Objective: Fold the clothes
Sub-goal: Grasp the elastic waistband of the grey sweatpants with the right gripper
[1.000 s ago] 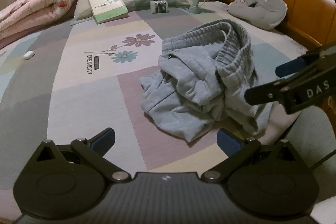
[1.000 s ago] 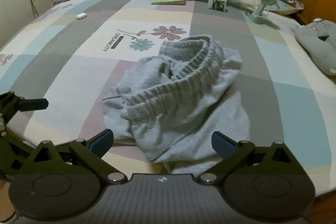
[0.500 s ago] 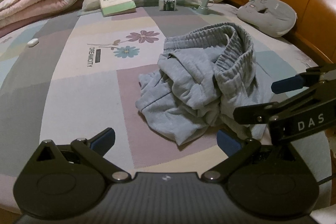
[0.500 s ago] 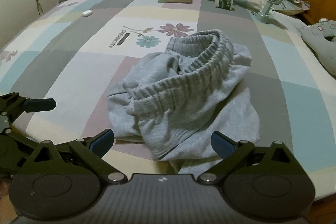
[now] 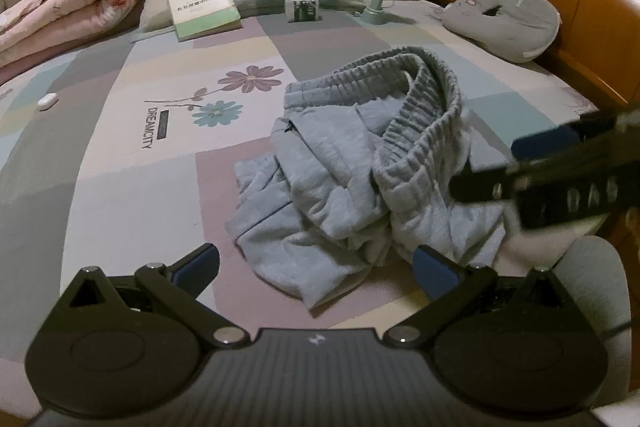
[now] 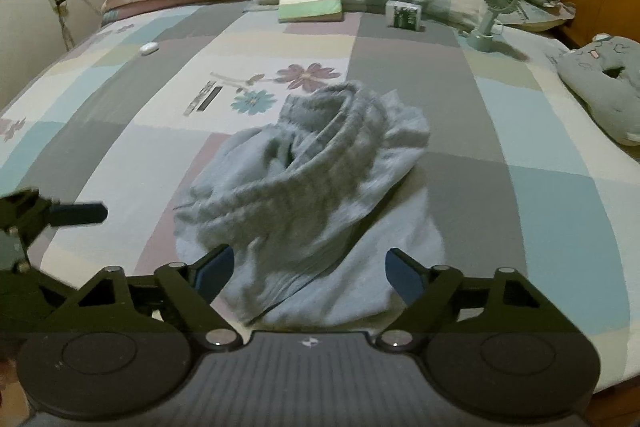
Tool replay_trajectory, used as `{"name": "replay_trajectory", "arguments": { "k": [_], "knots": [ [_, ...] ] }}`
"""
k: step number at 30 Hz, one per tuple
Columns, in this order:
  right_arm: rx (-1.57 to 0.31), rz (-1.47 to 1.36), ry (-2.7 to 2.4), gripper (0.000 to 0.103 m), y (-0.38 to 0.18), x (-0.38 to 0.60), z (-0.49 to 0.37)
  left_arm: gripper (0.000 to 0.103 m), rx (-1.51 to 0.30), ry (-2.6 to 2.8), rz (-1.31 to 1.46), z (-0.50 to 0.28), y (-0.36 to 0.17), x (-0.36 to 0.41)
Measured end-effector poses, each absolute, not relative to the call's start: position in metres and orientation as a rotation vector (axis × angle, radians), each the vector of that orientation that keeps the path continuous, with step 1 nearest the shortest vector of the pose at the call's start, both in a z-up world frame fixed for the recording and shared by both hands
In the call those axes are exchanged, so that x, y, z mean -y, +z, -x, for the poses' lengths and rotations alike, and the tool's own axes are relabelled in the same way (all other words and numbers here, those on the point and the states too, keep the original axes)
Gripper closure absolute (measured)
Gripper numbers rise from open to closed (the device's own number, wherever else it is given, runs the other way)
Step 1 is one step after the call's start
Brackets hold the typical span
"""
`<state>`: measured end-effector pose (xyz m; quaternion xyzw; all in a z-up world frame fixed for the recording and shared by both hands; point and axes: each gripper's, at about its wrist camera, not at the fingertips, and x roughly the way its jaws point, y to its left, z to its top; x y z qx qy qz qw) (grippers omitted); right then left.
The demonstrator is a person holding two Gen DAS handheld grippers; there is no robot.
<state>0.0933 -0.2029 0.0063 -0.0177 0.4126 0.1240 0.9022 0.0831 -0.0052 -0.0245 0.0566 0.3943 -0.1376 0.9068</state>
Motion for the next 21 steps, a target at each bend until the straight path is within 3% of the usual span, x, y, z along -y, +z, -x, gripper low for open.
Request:
{"name": "replay_trajectory", "arguments": {
  "k": [10,16,18,21],
  "knots": [
    [-0.832,0.08,0.209,0.036,0.043,0.204,-0.159,0.001,-0.79,-0.304,-0.118,-0.088,-0.025,0.004],
    [-0.971,0.166,0.194,0.046,0.021,0.19,-0.222,0.001,-0.794,-0.316,-0.112,-0.09,-0.029,0.001],
    [-1.016,0.219,0.184,0.065,0.011,0.188,-0.234,0.001,-0.797,-0.323,-0.111,-0.09,-0.03,0.001],
    [-1.048,0.26,0.211,0.074,0.009,0.2,-0.234,0.001,-0.804,-0.333,-0.109,-0.091,-0.032,0.001]
  ]
}}
